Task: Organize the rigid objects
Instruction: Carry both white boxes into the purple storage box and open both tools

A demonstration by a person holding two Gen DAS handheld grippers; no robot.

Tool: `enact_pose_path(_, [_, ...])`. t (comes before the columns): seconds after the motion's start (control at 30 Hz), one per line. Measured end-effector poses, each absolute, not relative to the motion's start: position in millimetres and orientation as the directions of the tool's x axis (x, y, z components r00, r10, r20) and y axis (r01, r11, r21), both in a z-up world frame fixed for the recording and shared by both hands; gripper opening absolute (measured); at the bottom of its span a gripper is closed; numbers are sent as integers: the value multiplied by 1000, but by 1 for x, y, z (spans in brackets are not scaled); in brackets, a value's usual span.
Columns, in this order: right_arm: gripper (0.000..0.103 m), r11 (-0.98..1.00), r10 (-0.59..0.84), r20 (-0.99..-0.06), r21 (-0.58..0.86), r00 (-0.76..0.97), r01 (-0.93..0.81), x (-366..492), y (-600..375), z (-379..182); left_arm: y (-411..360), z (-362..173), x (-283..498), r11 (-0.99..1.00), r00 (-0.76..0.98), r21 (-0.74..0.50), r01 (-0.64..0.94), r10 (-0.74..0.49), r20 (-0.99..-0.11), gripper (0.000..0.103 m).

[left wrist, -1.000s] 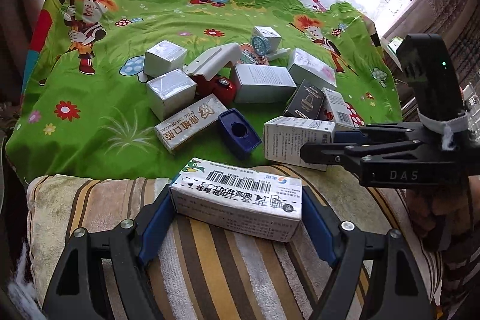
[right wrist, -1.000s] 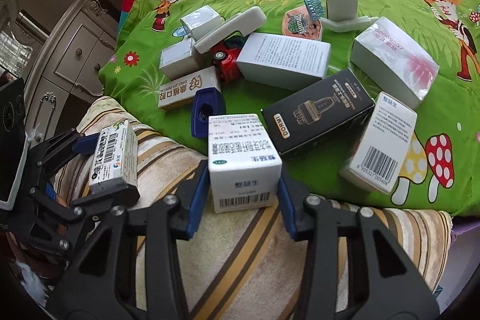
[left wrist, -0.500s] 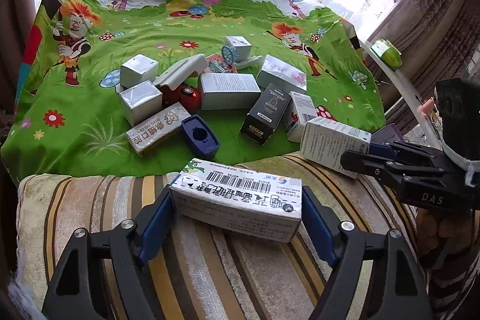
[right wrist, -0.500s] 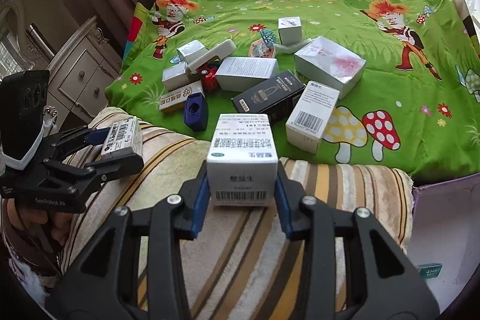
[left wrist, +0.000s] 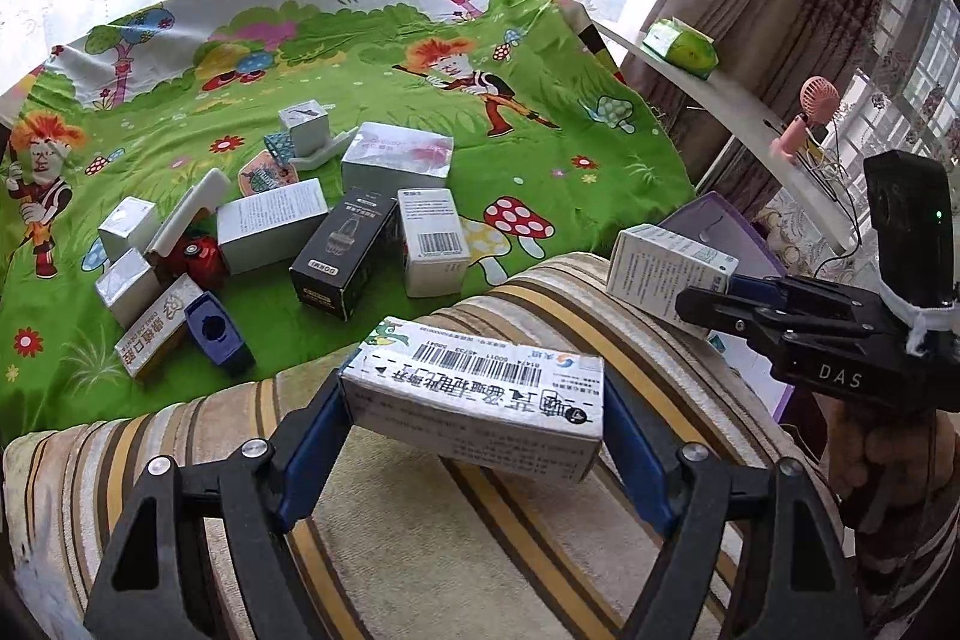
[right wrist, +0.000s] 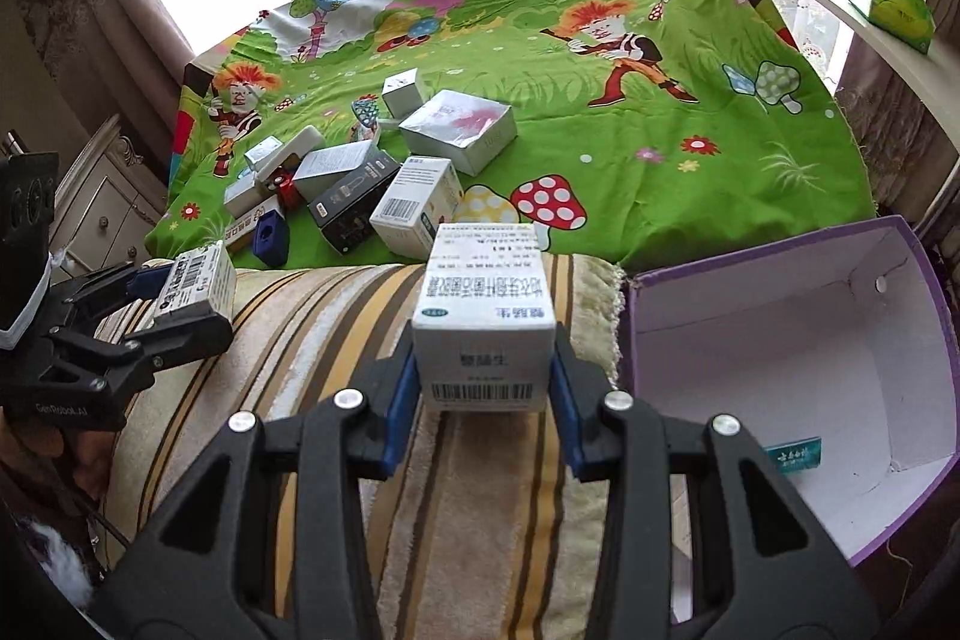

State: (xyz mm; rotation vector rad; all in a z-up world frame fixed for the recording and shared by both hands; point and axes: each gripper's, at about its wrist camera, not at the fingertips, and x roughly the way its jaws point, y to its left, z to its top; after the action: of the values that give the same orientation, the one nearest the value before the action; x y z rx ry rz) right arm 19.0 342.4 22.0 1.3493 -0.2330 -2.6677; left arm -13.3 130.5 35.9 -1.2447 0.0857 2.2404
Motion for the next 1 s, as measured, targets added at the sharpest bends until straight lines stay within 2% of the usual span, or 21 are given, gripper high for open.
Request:
enact_pose_path(0.5, [43,-980,-61,-797,162,-601,-115,52,409,15,233,34,3,-730,-320,-179,-659,488,-812,81])
enact_pose_path(1.0, [44,-964,32,-792,137,-609,-228,72,450,22,303,37,22,-618,-255,-158,-770,526,-811,84])
